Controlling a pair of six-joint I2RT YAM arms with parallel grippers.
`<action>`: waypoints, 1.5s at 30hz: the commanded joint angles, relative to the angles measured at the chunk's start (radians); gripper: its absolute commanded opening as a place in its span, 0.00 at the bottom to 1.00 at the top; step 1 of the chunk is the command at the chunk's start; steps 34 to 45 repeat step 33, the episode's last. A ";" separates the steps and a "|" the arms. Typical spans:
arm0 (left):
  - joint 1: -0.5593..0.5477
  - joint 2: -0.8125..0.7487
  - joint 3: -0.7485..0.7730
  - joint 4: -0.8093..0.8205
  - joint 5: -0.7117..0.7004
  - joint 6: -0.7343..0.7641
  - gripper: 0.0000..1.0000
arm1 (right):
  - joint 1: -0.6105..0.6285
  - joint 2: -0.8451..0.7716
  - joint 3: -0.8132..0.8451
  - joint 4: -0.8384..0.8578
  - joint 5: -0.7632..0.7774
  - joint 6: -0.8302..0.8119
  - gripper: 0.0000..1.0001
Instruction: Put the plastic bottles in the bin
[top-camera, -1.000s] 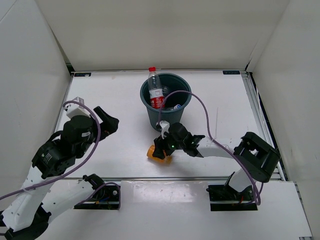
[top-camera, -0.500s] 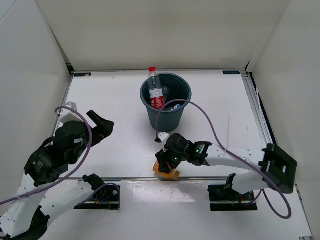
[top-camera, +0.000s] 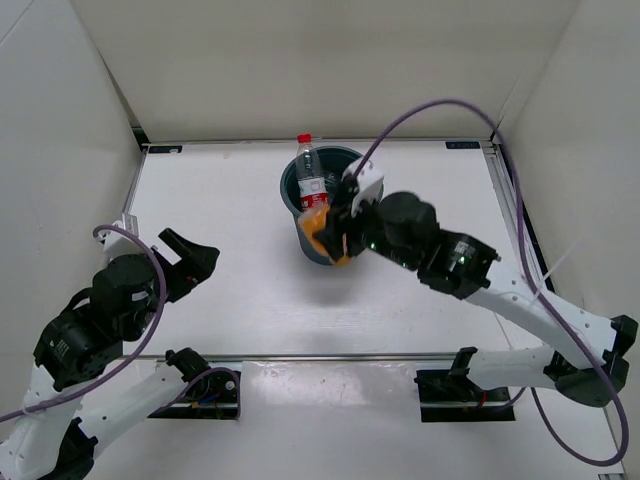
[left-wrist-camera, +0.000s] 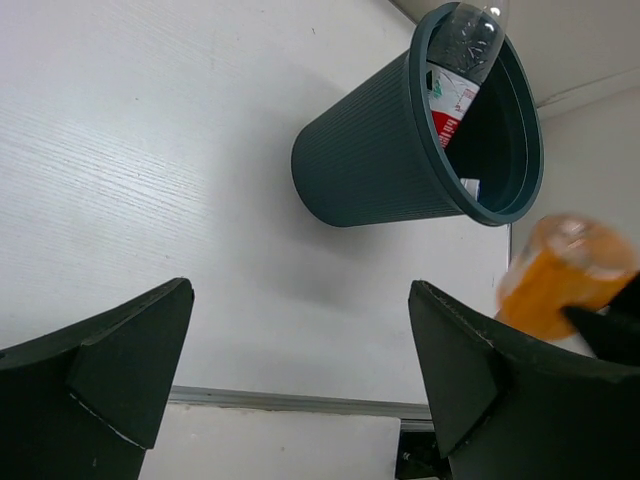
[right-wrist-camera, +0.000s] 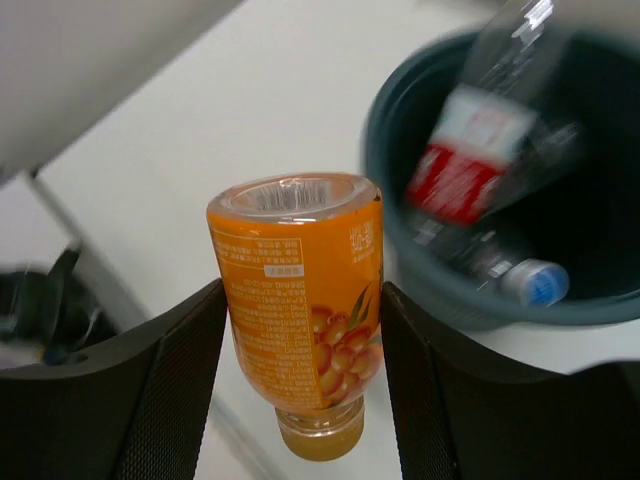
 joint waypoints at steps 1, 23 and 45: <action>-0.002 -0.006 -0.001 -0.015 -0.024 -0.009 1.00 | -0.082 0.079 0.154 0.020 0.126 -0.119 0.08; -0.002 0.003 -0.008 -0.015 -0.015 -0.009 1.00 | -0.520 0.259 0.447 -0.383 -0.124 0.111 1.00; -0.002 0.023 -0.027 -0.052 -0.100 0.012 1.00 | -0.533 -0.145 -0.039 -0.308 -0.141 0.154 1.00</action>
